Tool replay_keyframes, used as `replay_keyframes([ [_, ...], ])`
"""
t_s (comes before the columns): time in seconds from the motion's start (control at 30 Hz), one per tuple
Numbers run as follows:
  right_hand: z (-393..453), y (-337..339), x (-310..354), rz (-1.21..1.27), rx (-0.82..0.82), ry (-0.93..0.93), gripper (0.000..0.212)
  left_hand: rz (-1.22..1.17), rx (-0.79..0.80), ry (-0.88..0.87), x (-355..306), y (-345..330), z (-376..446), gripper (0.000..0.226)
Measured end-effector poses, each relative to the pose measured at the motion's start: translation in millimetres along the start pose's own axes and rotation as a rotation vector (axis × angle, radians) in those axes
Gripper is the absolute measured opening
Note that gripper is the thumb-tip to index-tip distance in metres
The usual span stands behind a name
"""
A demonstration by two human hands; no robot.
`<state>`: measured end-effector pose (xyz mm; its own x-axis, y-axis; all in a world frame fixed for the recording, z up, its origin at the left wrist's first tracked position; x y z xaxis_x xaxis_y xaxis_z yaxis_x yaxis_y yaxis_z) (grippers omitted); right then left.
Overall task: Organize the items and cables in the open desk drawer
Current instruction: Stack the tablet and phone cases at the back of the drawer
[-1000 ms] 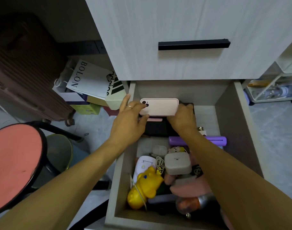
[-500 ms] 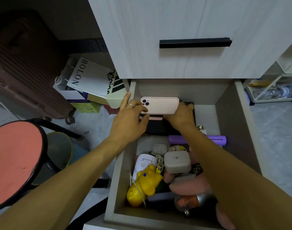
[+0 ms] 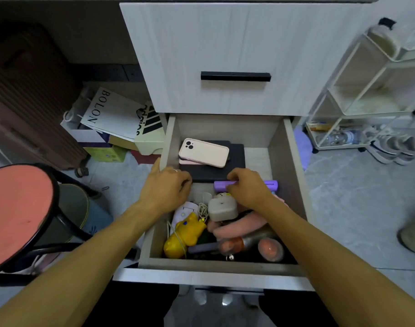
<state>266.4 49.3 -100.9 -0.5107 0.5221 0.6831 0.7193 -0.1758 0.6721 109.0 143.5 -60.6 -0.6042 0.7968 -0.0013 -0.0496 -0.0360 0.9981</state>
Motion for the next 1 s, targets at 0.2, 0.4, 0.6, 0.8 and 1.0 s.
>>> replay_keyframes([
  [0.2,10.2,2.5,-4.5,0.128,0.000,-0.107,0.031,0.003,0.009,0.020,-0.9,8.0,10.9,0.020],
  [0.4,44.4,-8.6,-16.4,0.446,-0.024,-0.245,0.038,0.175,0.085,-0.077,9.5,1.0,55.4,0.026],
  [0.6,72.2,-7.7,-2.4,0.366,-0.089,-0.139,0.041,0.165,0.032,-0.061,9.7,-1.4,68.2,0.026],
  [0.8,90.9,-8.2,-3.6,0.514,-0.151,-0.147,0.043,0.230,0.045,-0.075,9.4,-6.9,65.8,0.028],
  [1.0,83.9,-16.5,-16.2,0.659,-0.095,-0.158,0.064,0.208,0.055,-0.072,11.3,-9.8,63.4,0.027],
])
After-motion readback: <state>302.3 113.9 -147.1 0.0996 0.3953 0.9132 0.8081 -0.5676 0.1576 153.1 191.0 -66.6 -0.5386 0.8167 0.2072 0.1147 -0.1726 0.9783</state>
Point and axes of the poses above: each hand's wrist, its own z-axis towards the middle knuckle, its own y-axis out of the back of the hand, x = y × z, the point moved 9 cm from there along z, towards the middle knuckle, and after that the axes turned 8 degrees about z, right-handed, at the moved point
